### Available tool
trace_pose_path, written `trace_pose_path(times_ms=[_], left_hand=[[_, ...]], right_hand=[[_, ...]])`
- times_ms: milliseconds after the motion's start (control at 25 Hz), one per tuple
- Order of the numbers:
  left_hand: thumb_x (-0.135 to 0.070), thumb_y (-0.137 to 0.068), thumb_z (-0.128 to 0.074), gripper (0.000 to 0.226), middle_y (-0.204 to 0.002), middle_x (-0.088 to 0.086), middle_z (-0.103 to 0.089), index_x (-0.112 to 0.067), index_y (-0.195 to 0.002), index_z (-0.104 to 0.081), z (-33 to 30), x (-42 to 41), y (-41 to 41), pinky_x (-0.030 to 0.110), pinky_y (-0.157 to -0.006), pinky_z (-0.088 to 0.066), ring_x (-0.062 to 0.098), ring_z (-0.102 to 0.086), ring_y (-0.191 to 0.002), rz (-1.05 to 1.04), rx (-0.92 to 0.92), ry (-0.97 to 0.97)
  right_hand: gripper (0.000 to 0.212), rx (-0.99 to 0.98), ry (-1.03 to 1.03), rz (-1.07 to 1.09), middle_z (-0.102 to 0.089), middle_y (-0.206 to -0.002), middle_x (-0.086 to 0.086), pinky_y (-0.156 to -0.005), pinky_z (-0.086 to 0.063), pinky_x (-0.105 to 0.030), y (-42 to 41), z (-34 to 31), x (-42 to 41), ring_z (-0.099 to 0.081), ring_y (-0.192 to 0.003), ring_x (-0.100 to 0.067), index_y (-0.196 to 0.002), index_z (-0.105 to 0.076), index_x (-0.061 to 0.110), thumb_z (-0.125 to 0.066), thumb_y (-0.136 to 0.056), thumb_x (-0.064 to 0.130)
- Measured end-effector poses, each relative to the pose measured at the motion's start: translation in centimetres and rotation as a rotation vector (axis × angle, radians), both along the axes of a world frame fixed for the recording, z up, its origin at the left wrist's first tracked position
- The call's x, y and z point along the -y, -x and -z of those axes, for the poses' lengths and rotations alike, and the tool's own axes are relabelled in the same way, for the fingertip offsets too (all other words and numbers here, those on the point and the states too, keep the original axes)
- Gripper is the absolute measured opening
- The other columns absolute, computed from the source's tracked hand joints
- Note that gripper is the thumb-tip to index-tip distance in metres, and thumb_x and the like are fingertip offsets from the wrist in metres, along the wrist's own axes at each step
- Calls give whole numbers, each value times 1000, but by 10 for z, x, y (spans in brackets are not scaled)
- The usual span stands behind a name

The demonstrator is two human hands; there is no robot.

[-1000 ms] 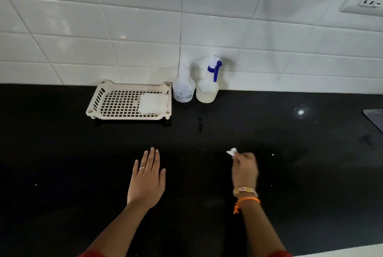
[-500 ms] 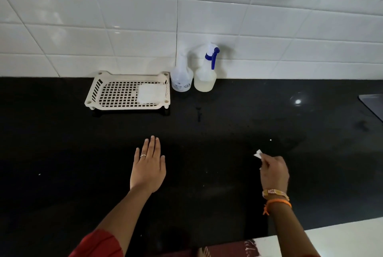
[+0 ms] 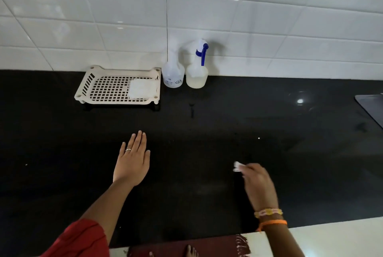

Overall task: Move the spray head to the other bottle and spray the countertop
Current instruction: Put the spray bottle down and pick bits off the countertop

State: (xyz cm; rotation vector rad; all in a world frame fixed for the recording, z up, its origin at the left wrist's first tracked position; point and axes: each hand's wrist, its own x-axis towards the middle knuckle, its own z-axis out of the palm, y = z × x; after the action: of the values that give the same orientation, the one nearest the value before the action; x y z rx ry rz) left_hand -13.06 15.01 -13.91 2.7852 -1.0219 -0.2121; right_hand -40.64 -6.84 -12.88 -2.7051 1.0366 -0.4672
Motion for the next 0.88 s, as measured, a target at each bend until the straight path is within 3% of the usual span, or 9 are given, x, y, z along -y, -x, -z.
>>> trace_pose_path(times_ms=[80, 160, 360, 440, 520, 600, 720, 800, 880], left_hand=[[-36, -98, -17, 57, -159, -1, 3, -15, -148, 2, -1, 2, 0, 38, -119, 0, 13, 6, -145, -3, 3, 3], [-36, -99, -18, 57, -158, -1, 4, -15, -148, 2, -1, 2, 0, 38, -118, 0, 13, 6, -145, -6, -7, -2], [-35, -99, -18, 56, -158, -1, 2, -13, -147, 1, 4, -1, 0, 38, -120, -1, 13, 6, -145, -3, 0, 1], [-35, -99, -18, 56, -158, -1, 3, -13, -147, 2, 4, -1, 2, 38, -120, 0, 12, 7, -144, -11, -6, 3], [-36, -99, -18, 56, -158, -2, 4, -14, -147, 2, 4, 0, 2, 38, -120, 0, 12, 7, -144, -21, -9, 0], [-36, -99, -18, 57, -158, -3, 5, -16, -147, 2, 4, 2, 2, 37, -119, 1, 11, 8, -144, -28, -1, -3], [-37, -99, -18, 56, -157, -4, 6, -17, -147, 3, 5, 0, 0, 36, -119, 1, 10, 9, -143, -31, -1, -3], [-37, -99, -19, 56, -157, -5, 6, -18, -147, 3, 6, 1, 0, 36, -119, 2, 9, 9, -143, -40, -6, 9], [-38, -99, -19, 56, -156, -7, 8, -19, -147, 3, 6, 2, -1, 35, -119, 2, 8, 9, -142, -41, 1, 0]], right_hand=[[26, -9, -55, 218, -62, -84, -15, -62, -51, -33, 24, -5, 28, -61, -70, -31, -96, -73, 1, -63, -75, -11], [23, 52, -40, 263, -58, -75, -15, -56, -47, -31, 3, 1, 11, -58, -62, -31, -95, -72, -1, -55, -80, -5], [24, 13, 54, -381, -56, -82, 4, -49, -40, -16, -70, 12, -121, -53, -67, -10, -105, -62, 21, -53, -84, 16], [21, 21, 4, -528, -55, -83, 5, -51, -45, -17, -56, 11, -106, -54, -70, -9, -103, -62, 24, -49, -87, 18], [15, 94, -22, -353, -56, -79, 2, -57, -47, -24, -25, 10, -46, -55, -69, -13, -97, -67, 21, -53, -90, 23], [15, 170, -123, -7, -61, -81, -8, -62, -46, -25, 0, 4, 25, -61, -70, -23, -95, -73, 12, -61, -87, 13], [22, 295, -334, 374, -67, -99, -18, -76, -44, -26, -5, -14, 96, -64, -92, -31, -106, -70, 2, -59, -87, 1], [24, 321, -402, 460, -66, -107, -18, -77, -44, -27, -29, -12, 119, -63, -96, -30, -110, -67, 1, -54, -90, 2], [23, 214, -341, 448, -62, -105, -21, -71, -40, -26, -54, -7, 119, -60, -88, -31, -105, -69, 1, -52, -90, 5]])
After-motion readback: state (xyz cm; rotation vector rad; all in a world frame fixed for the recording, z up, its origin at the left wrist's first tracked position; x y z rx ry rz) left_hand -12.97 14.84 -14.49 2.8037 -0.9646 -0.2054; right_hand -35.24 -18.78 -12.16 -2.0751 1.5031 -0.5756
